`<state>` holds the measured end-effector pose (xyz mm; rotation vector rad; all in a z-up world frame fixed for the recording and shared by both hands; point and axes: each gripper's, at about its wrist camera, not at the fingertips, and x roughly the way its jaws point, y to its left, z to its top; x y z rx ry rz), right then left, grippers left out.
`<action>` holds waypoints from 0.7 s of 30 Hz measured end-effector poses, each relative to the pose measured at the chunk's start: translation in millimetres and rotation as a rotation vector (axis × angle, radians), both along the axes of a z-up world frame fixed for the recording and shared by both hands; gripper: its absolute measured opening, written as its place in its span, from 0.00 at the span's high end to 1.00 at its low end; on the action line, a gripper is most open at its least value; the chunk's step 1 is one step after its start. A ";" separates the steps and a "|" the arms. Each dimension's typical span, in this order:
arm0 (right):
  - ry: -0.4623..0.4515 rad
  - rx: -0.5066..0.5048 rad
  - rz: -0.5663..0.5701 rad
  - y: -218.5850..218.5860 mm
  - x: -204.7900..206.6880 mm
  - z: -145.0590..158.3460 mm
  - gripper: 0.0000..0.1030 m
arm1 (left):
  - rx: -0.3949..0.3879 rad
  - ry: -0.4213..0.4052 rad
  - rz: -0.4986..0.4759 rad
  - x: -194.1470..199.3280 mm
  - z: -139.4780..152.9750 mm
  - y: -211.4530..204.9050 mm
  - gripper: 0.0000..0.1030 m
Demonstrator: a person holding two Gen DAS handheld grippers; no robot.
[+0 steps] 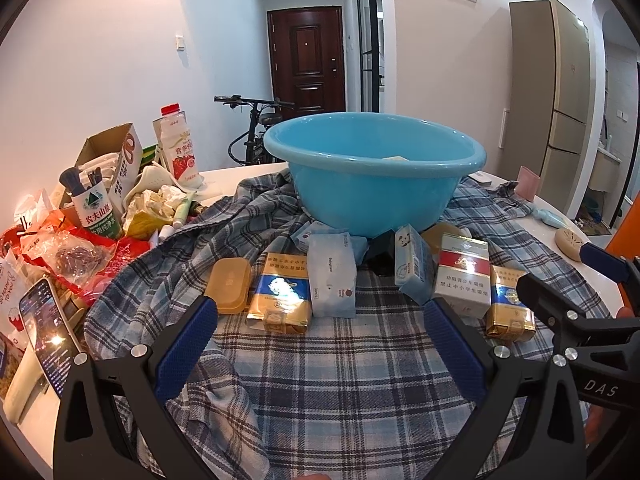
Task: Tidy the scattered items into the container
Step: 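Move both tools toward the items in front of the blue basin, then grasp the gold-and-blue cigarette pack with the right gripper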
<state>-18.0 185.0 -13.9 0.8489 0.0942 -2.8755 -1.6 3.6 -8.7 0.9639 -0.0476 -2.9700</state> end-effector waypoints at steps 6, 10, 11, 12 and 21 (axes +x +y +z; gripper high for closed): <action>-0.025 0.053 -0.017 5.0 -1.7 -10.4 0.00 | -0.008 -0.008 -0.007 -3.5 -4.1 3.3 0.01; -0.068 0.052 -0.020 13.8 -8.6 -20.1 0.00 | -0.003 -0.016 -0.009 -6.4 -7.4 4.2 0.01; -0.085 0.052 -0.021 15.8 -11.7 -24.2 0.00 | -0.002 -0.018 -0.010 -7.1 -8.4 4.5 0.01; -0.101 0.055 -0.025 16.8 -14.7 -27.7 0.00 | -0.003 -0.021 -0.012 -8.2 -9.6 5.1 0.01; -0.217 0.105 -0.053 11.3 -40.4 -54.4 0.00 | -0.005 -0.047 -0.013 -16.2 -19.8 2.7 0.01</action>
